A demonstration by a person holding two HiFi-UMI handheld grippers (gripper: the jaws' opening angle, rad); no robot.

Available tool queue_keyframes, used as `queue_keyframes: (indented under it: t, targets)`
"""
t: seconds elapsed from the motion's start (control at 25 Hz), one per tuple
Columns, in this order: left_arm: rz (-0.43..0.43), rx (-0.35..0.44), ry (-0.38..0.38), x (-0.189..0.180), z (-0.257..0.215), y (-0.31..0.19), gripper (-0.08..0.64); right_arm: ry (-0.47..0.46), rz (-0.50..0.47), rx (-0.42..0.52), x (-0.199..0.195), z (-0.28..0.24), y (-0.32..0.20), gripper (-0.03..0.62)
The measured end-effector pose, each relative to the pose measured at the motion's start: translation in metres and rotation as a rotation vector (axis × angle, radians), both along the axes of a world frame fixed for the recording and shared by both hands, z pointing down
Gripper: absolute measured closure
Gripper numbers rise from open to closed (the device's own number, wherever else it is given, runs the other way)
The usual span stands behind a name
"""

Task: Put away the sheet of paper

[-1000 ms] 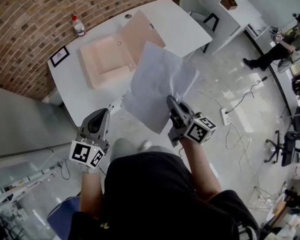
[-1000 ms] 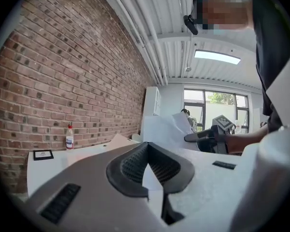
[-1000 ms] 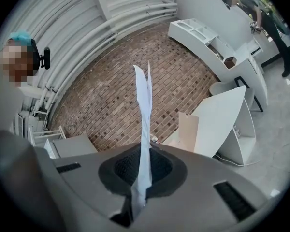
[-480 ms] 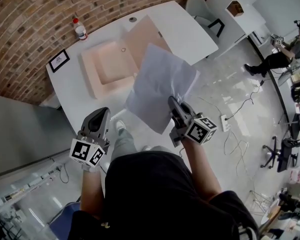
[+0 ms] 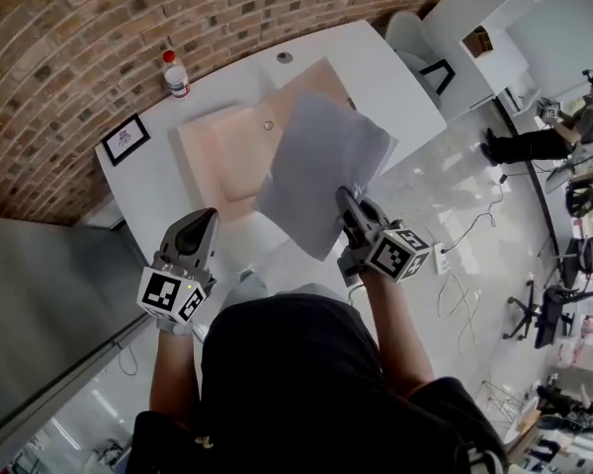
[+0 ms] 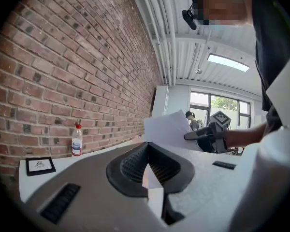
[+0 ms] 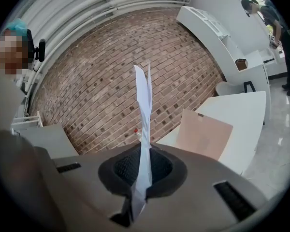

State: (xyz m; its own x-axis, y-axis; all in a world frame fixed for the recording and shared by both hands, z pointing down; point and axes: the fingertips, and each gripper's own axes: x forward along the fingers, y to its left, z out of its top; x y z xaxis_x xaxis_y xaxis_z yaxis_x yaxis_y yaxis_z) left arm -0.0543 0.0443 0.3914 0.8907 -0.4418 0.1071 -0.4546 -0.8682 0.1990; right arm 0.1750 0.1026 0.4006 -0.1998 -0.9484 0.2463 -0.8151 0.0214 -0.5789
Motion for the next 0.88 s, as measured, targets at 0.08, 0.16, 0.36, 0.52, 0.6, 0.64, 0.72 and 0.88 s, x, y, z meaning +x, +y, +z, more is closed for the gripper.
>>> queue_keyframes:
  t: [0.08, 0.16, 0.36, 0.52, 0.6, 0.64, 0.72, 0.88]
  targets:
    - [0.001, -0.010, -0.001, -0.007, 0.005, -0.018, 0.557, 0.012, 0.002, -0.018, -0.003, 0.002, -0.019, 0.581]
    - [-0.001, -0.019, -0.010, -0.013, 0.010, -0.034, 0.557, 0.025, 0.002, -0.036, -0.004, 0.005, -0.035, 0.581]
    - [-0.032, -0.061, -0.021, -0.018, 0.027, -0.058, 0.557, 0.055, -0.008, -0.081, 0.001, 0.013, -0.062, 0.581]
    - [-0.041, -0.083, -0.041, -0.012, 0.038, -0.065, 0.557, 0.104, -0.048, -0.136, 0.010, 0.021, -0.079, 0.581]
    - [-0.052, -0.095, -0.053, -0.007, 0.044, -0.069, 0.557, 0.134, -0.079, -0.169, 0.018, 0.026, -0.087, 0.581]
    - [-0.060, -0.101, -0.059, -0.004, 0.047, -0.071, 0.557, 0.146, -0.095, -0.184, 0.022, 0.029, -0.090, 0.581]
    - [-0.080, -0.113, -0.066, 0.001, 0.053, -0.075, 0.557, 0.166, -0.125, -0.214, 0.033, 0.034, -0.098, 0.581]
    - [-0.113, -0.129, -0.095, 0.012, 0.070, -0.079, 0.557, 0.212, -0.193, -0.281, 0.054, 0.047, -0.111, 0.581]
